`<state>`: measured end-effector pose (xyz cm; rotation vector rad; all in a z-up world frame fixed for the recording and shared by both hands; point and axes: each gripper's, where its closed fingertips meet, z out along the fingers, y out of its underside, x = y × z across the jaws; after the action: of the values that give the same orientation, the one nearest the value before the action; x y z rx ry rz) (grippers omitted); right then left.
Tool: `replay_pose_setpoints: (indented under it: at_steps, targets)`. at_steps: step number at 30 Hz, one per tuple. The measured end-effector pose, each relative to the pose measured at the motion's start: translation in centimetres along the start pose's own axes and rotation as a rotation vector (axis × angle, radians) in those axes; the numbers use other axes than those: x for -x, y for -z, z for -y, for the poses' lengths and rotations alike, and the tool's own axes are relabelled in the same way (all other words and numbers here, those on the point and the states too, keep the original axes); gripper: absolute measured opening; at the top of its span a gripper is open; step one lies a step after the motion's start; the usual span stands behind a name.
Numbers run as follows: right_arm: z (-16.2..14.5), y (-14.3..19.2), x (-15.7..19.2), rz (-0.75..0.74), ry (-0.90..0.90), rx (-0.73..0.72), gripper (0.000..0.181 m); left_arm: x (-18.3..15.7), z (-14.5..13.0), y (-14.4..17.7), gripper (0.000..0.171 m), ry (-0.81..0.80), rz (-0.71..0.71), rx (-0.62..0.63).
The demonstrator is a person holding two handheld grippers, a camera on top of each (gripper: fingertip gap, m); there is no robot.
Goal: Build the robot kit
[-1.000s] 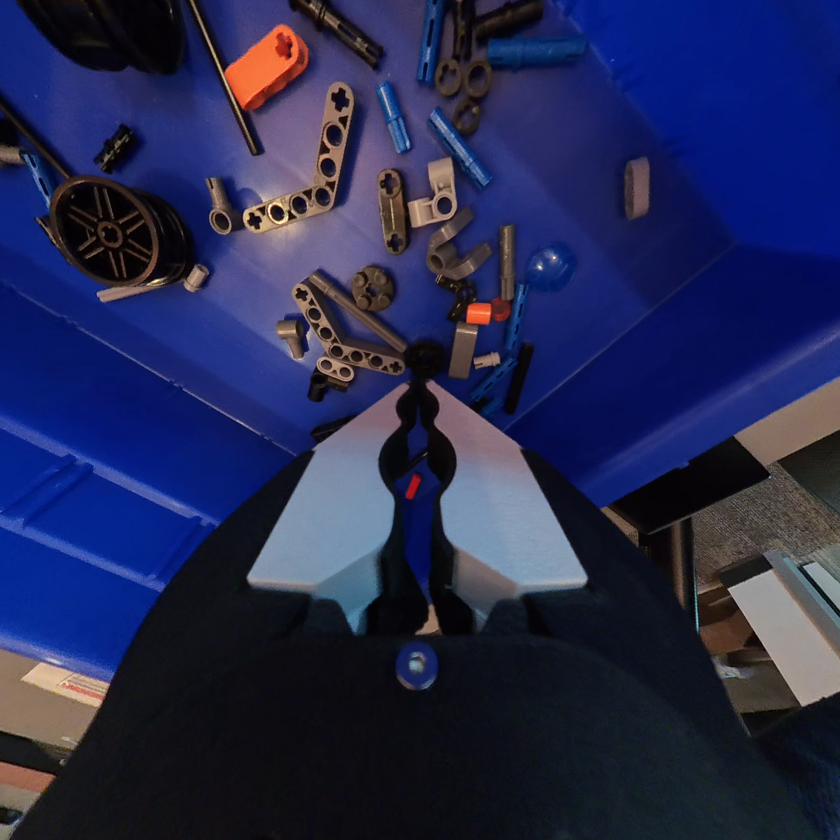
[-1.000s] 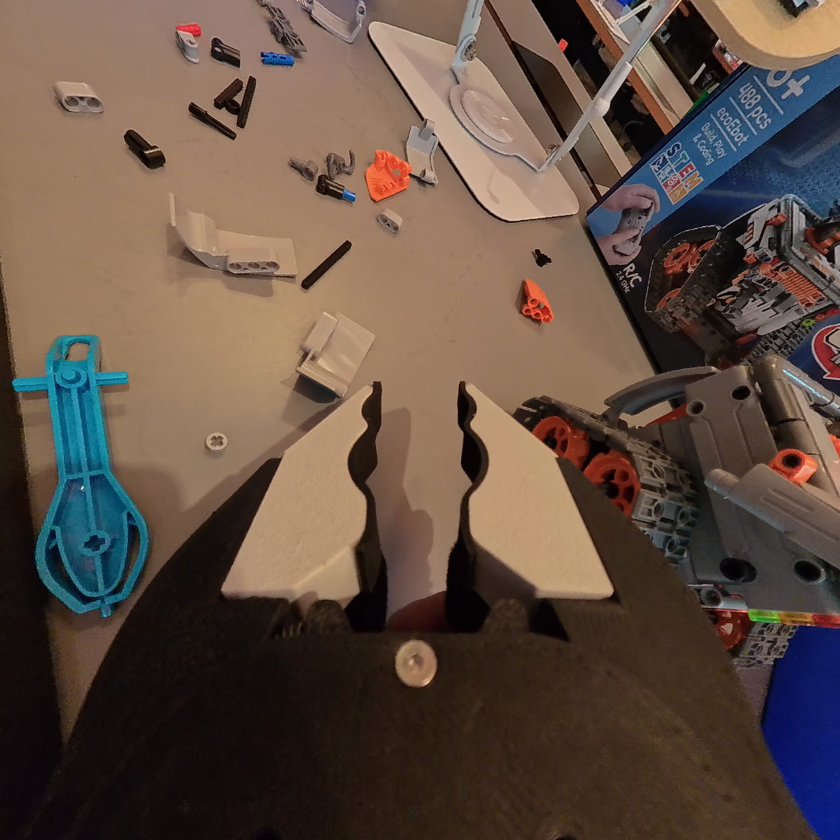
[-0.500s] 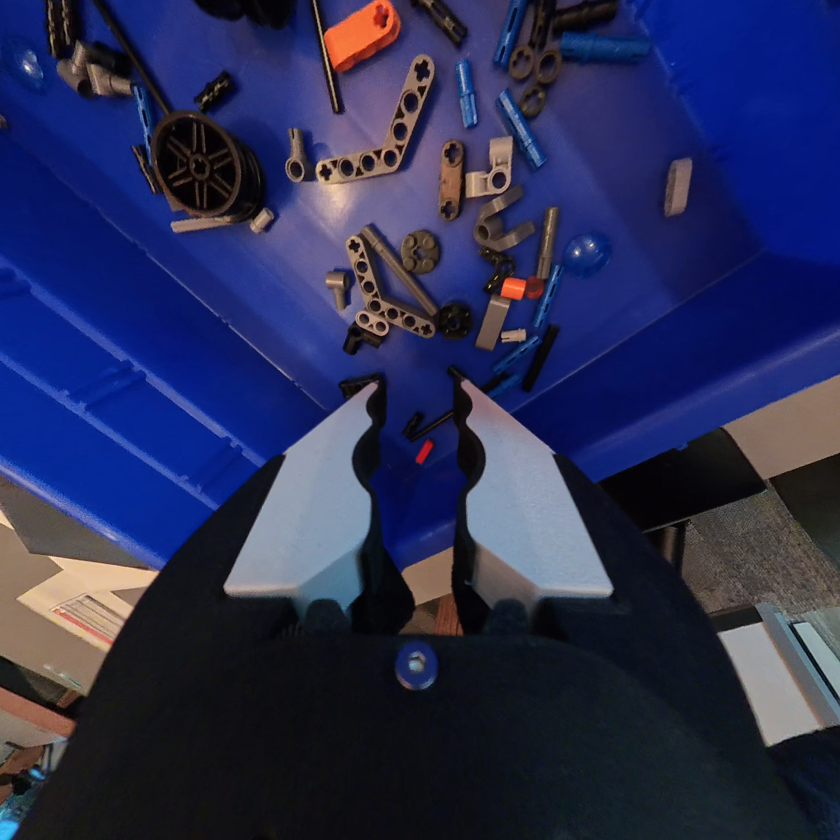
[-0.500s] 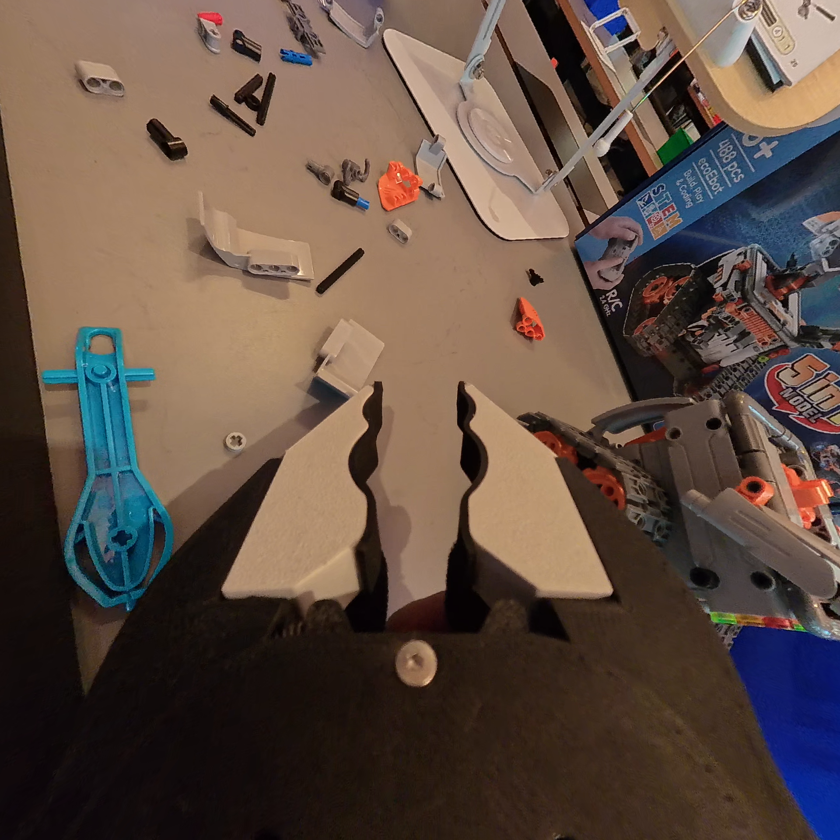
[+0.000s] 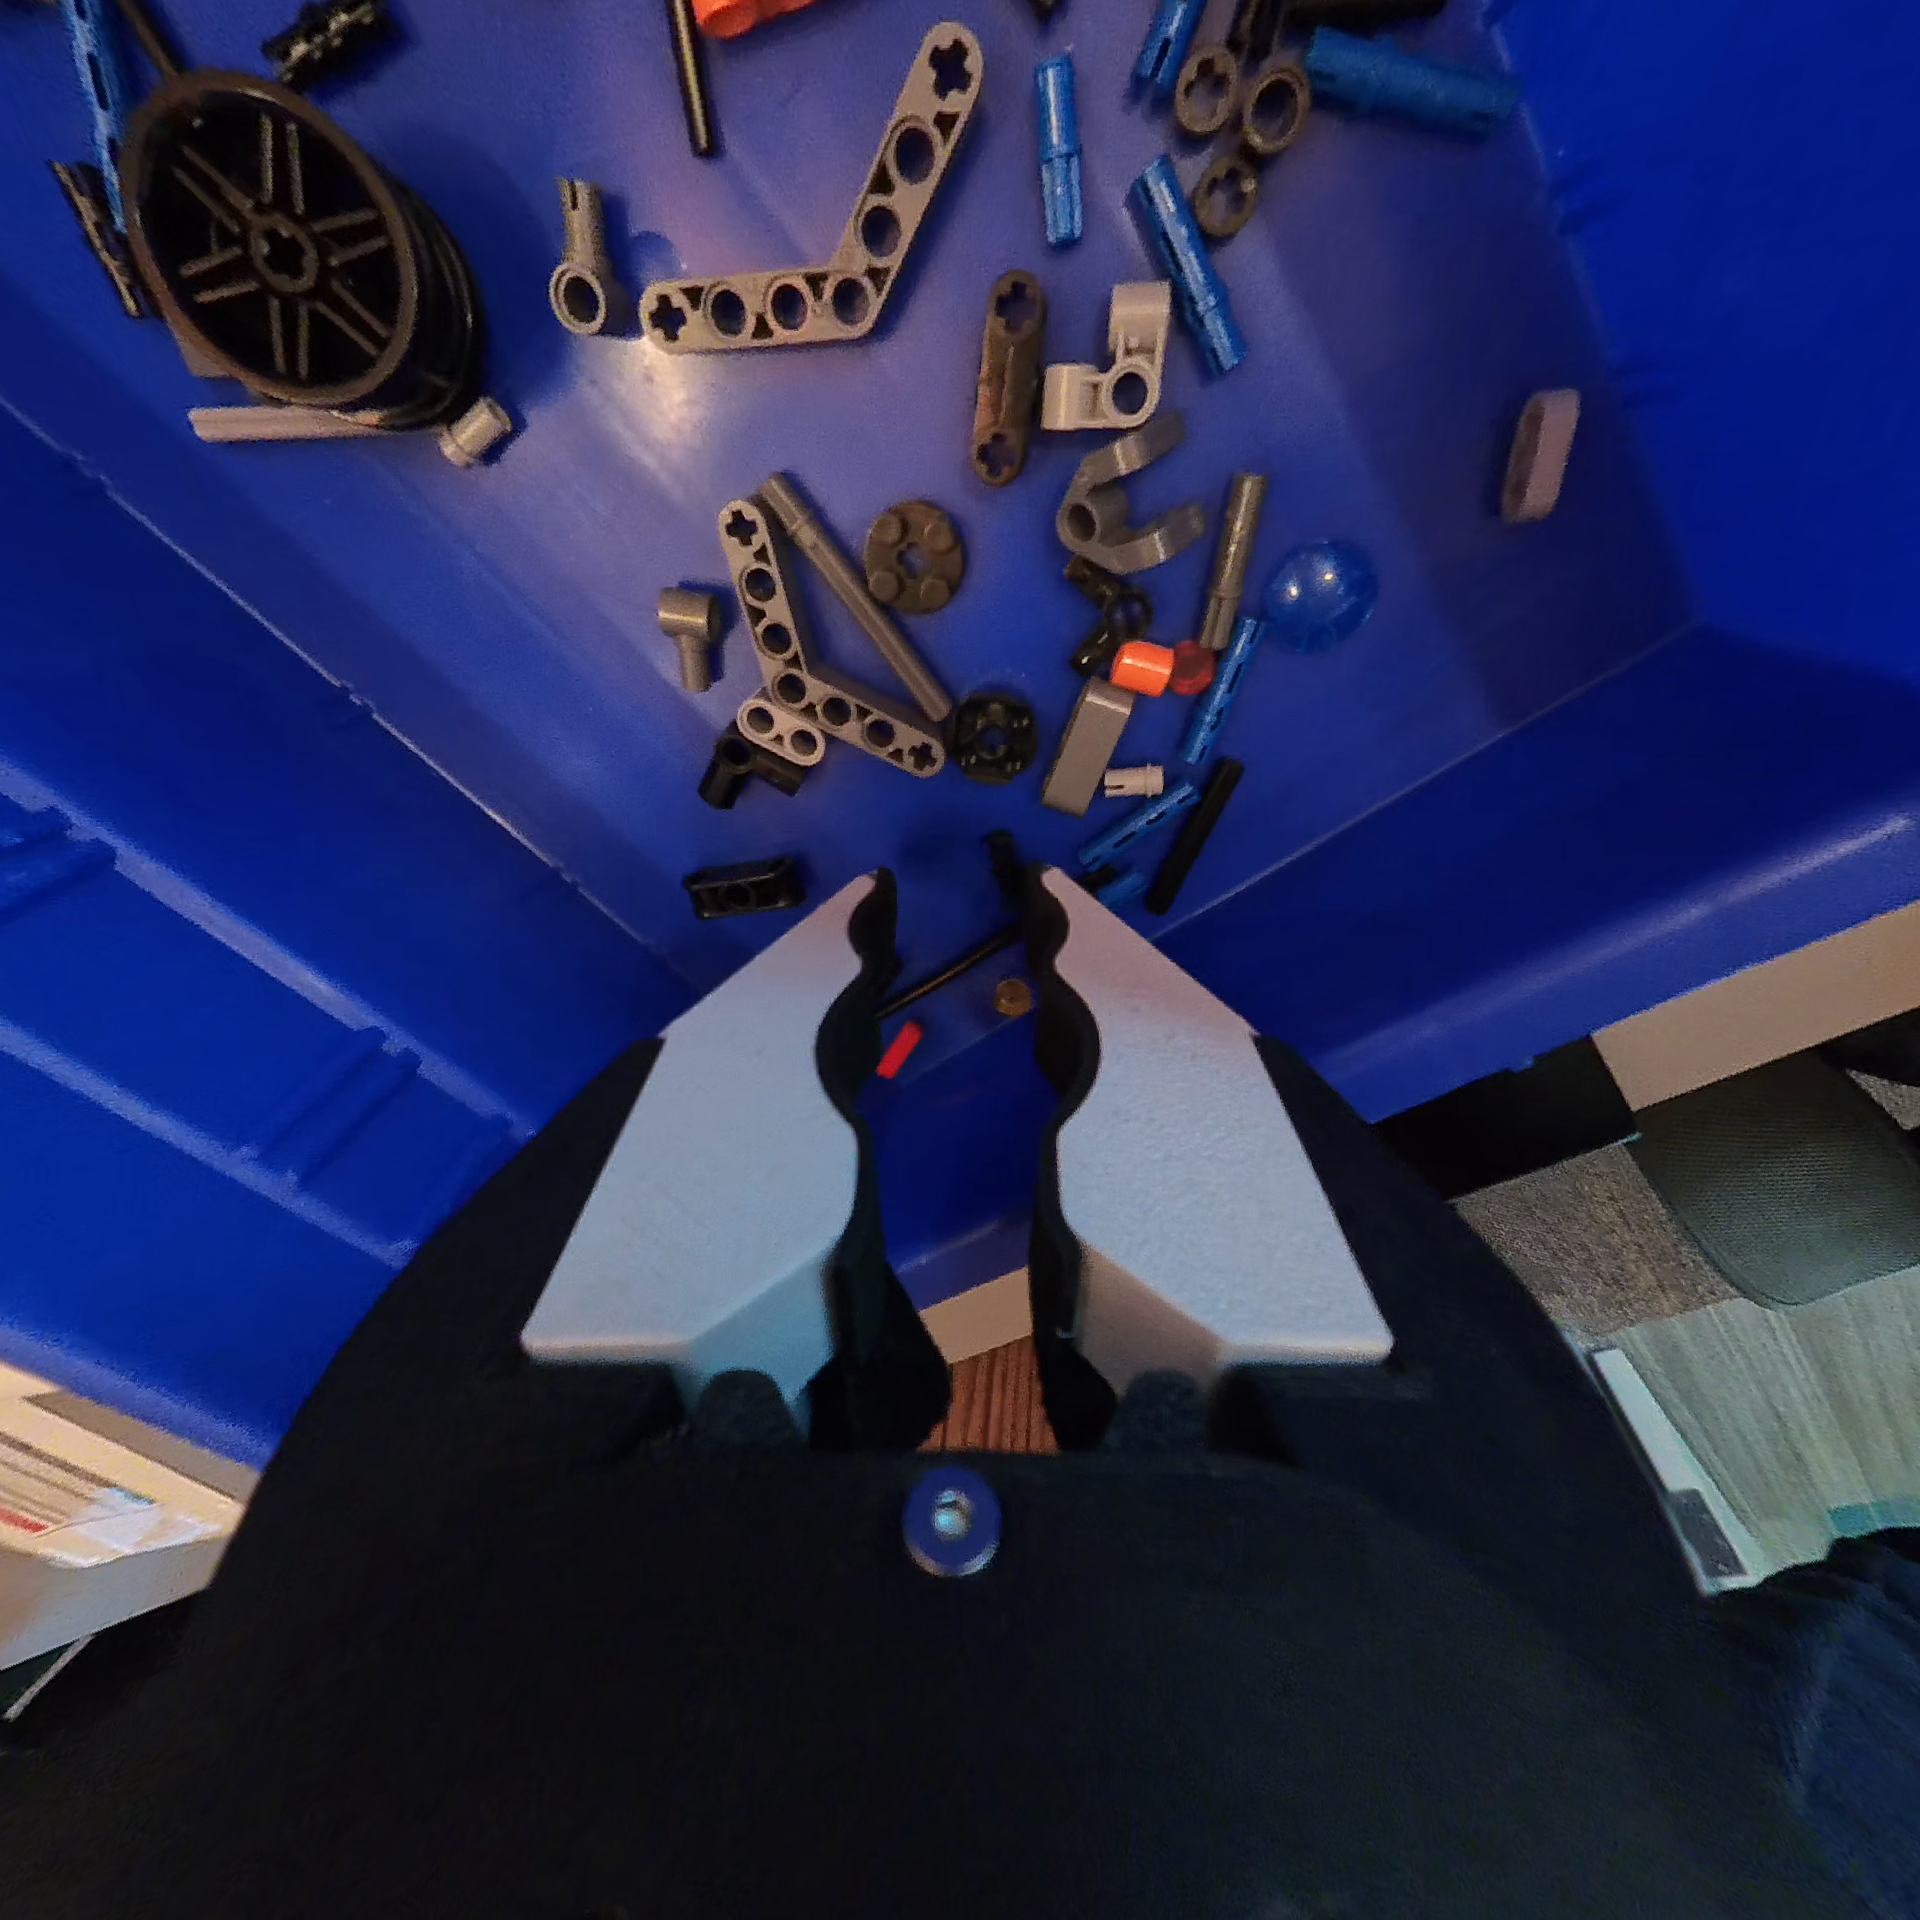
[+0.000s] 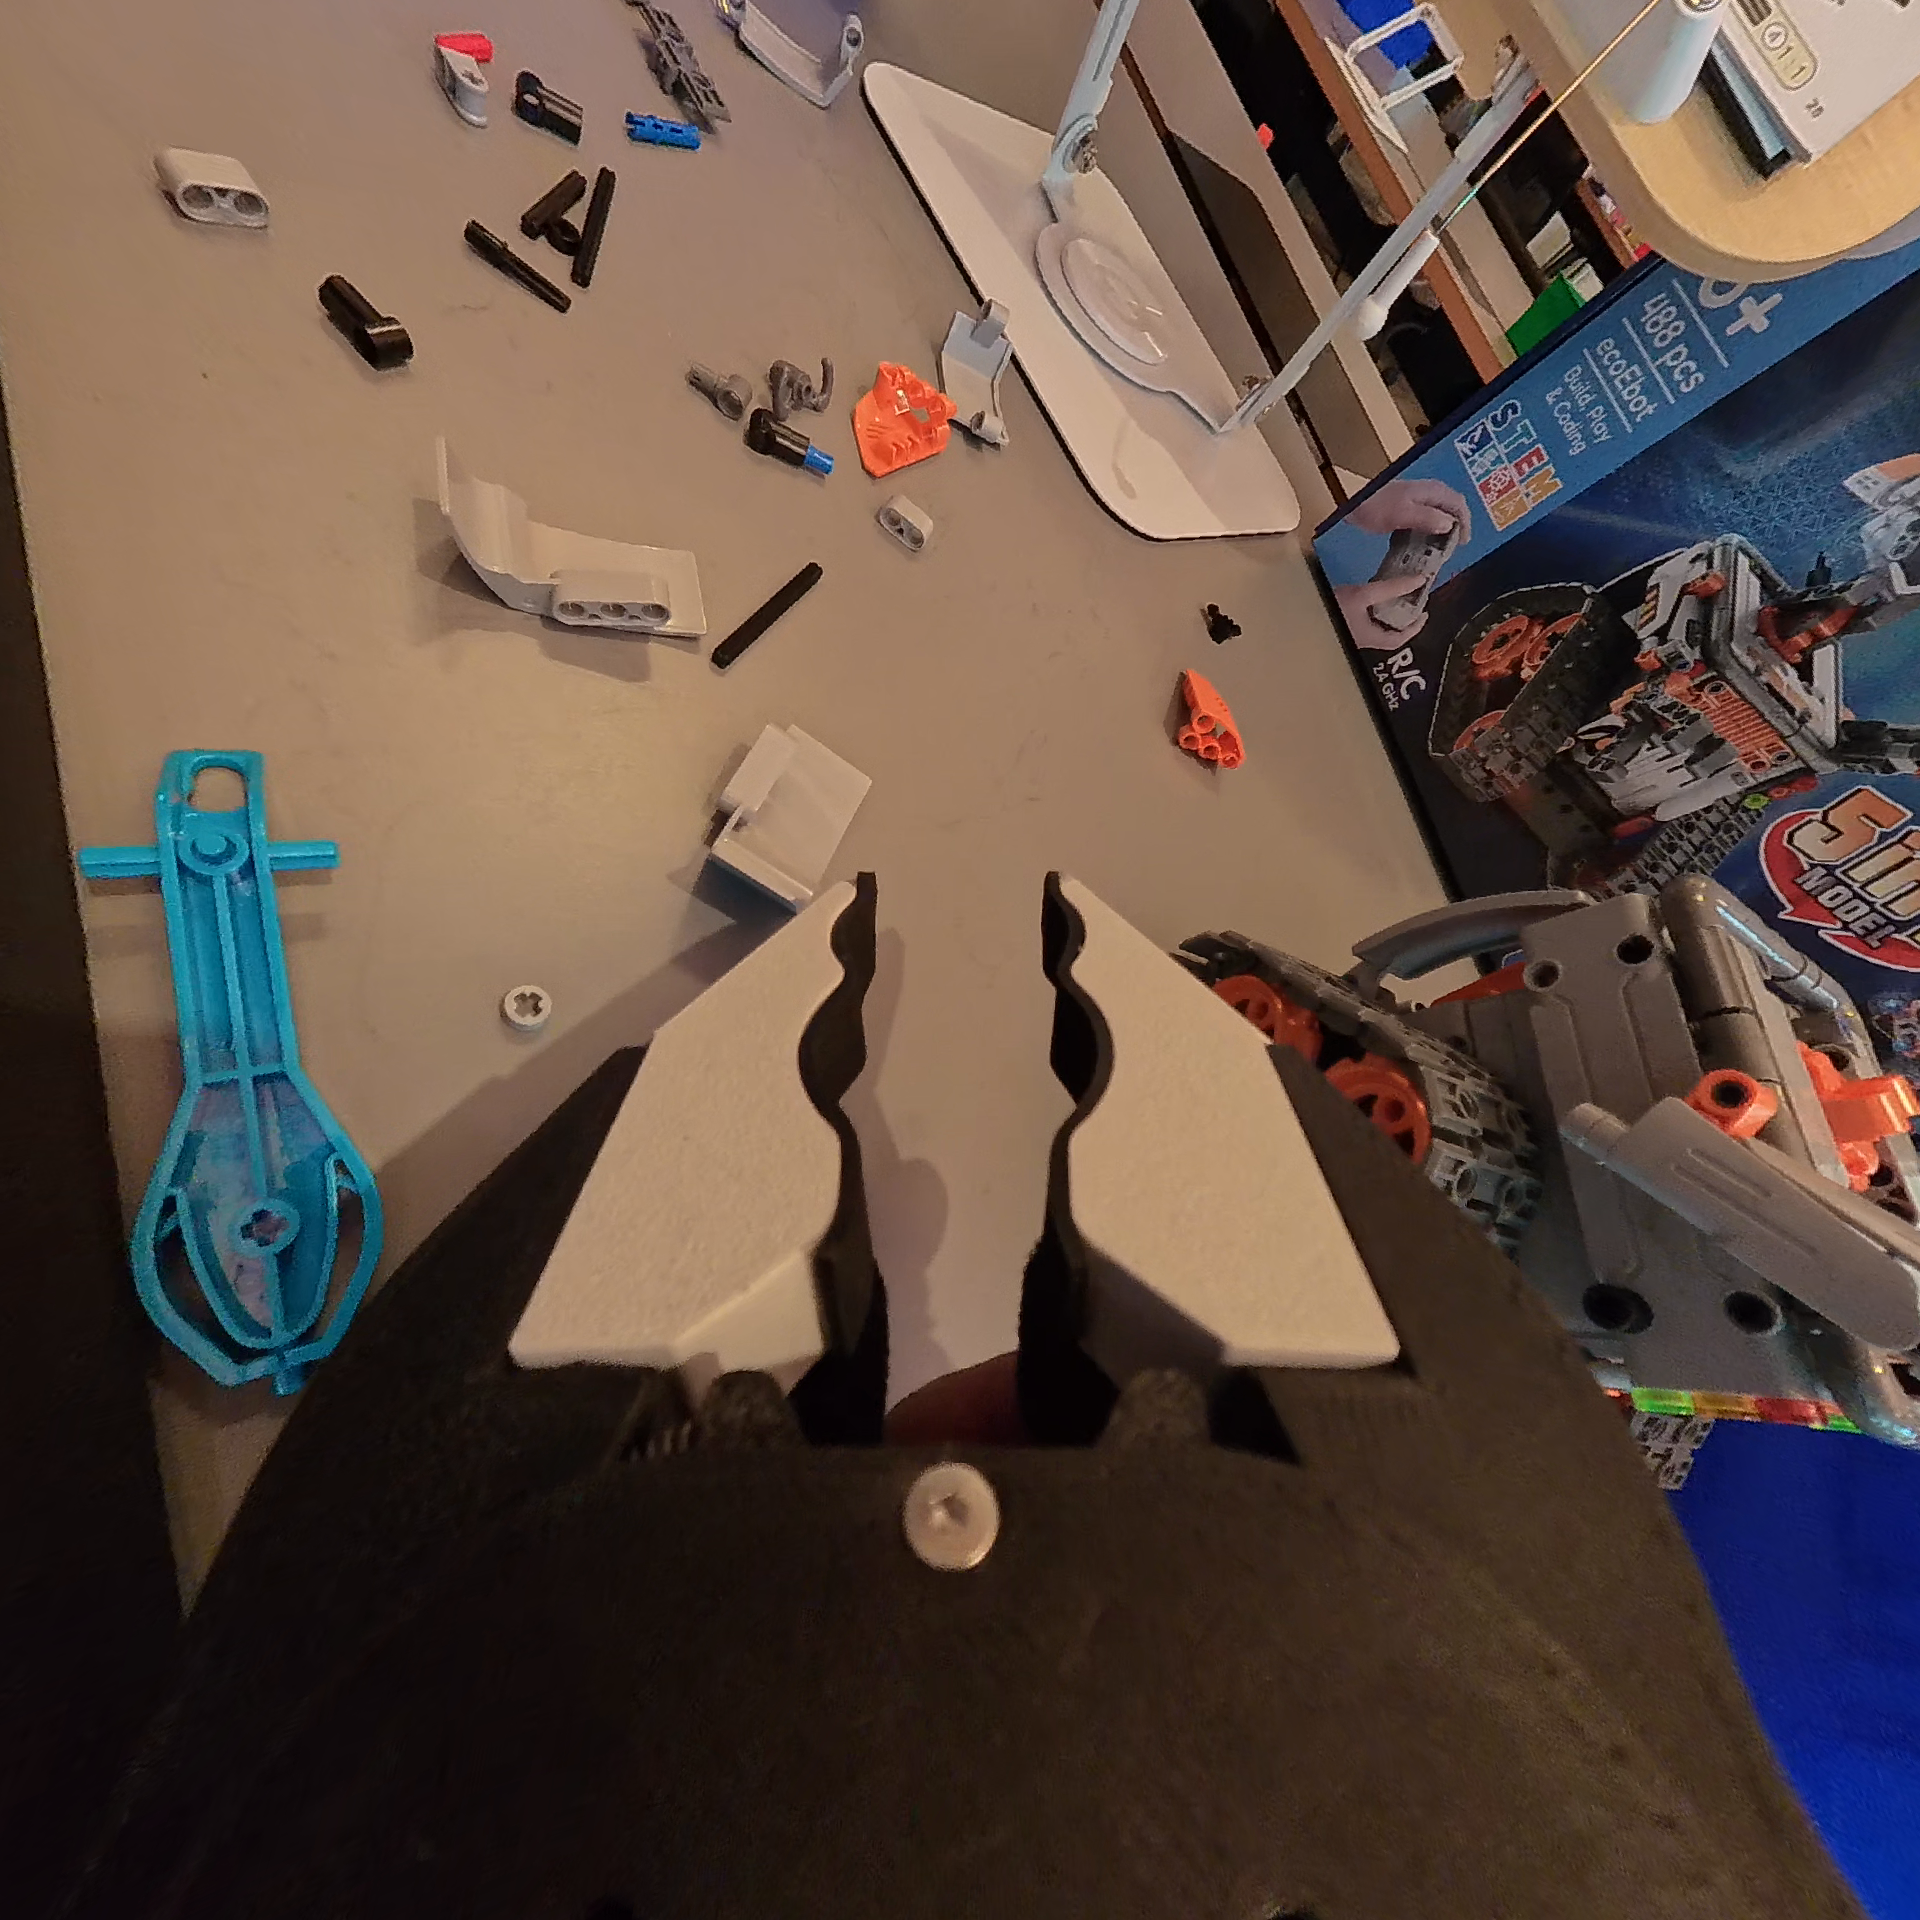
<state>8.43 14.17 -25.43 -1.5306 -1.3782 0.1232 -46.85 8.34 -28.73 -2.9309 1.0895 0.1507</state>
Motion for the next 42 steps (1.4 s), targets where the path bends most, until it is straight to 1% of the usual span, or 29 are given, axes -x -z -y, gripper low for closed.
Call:
replay_pose_setpoints:
  at_steps: [1, 2, 4, 7, 13, 16, 18, 23, 25, 27, 29, 31, 33, 35, 38, 42]
  targets:
    - [0.0, 0.0, 0.0, 0.000, -0.002, 0.001, 0.030, 0.0, -0.1, -0.2, 0.020, 0.010, -0.005, 0.008]
    - [-0.1, 0.0, -0.1, 0.000, -0.004, 0.002, 0.030, -0.1, -0.1, -0.3, 0.013, 0.016, -0.014, 0.008]
    - [-0.1, 0.0, -0.1, -0.001, -0.007, 0.001, 0.030, -0.1, 0.2, -0.3, 0.012, 0.023, -0.017, -0.001]
    - [-0.1, 0.1, -0.2, -0.002, -0.014, -0.003, 0.030, -0.4, 0.6, -0.5, 0.003, 0.001, -0.019, -0.014]
    - [0.0, 0.3, -0.4, -0.005, -0.022, -0.009, 0.030, -0.4, 1.0, -0.4, 0.005, -0.029, 0.013, -0.044]
    - [0.0, 0.4, -0.5, -0.008, -0.020, -0.010, 0.030, 0.4, 1.1, -0.2, 0.018, -0.031, 0.063, -0.062]
    - [0.0, 0.4, -0.5, -0.008, -0.022, -0.009, 0.030, 0.3, 1.3, -0.1, 0.022, -0.039, 0.065, -0.081]
    - [-0.1, 0.3, -0.5, -0.010, -0.020, -0.003, 0.030, 0.1, 1.4, -0.4, 0.015, -0.074, 0.053, -0.079]
    - [-0.2, 0.3, -0.5, -0.011, -0.021, -0.001, 0.030, 0.2, 1.5, -0.4, 0.016, -0.082, 0.054, -0.078]
    - [-0.2, 0.3, -0.5, -0.013, -0.020, 0.002, 0.030, -0.4, 1.8, -0.4, 0.004, -0.105, 0.033, -0.089]
    - [-0.2, 0.3, -0.6, -0.013, -0.020, 0.003, 0.030, -0.4, 2.0, -0.4, 0.004, -0.095, 0.036, -0.097]
    - [-0.3, 0.3, -0.6, -0.014, -0.018, 0.005, 0.030, -0.3, 2.0, -0.4, 0.004, -0.101, 0.054, -0.102]
    - [-0.2, 0.3, -0.6, -0.016, -0.015, 0.006, 0.029, 0.4, 1.5, -0.3, 0.004, -0.087, 0.105, -0.074]
    - [-0.1, 0.3, -0.6, -0.020, -0.007, 0.004, 0.029, 0.3, 2.2, 0.8, 0.004, -0.090, 0.129, -0.119]
    - [0.8, 0.5, -0.5, -0.029, 0.013, -0.011, 0.029, 0.0, 3.5, 3.9, 0.003, -0.105, 0.203, -0.199]
    - [3.4, 0.9, -0.4, -0.047, 0.020, -0.079, 0.026, -1.9, 6.8, 9.0, 0.003, -0.161, 0.295, -0.364]
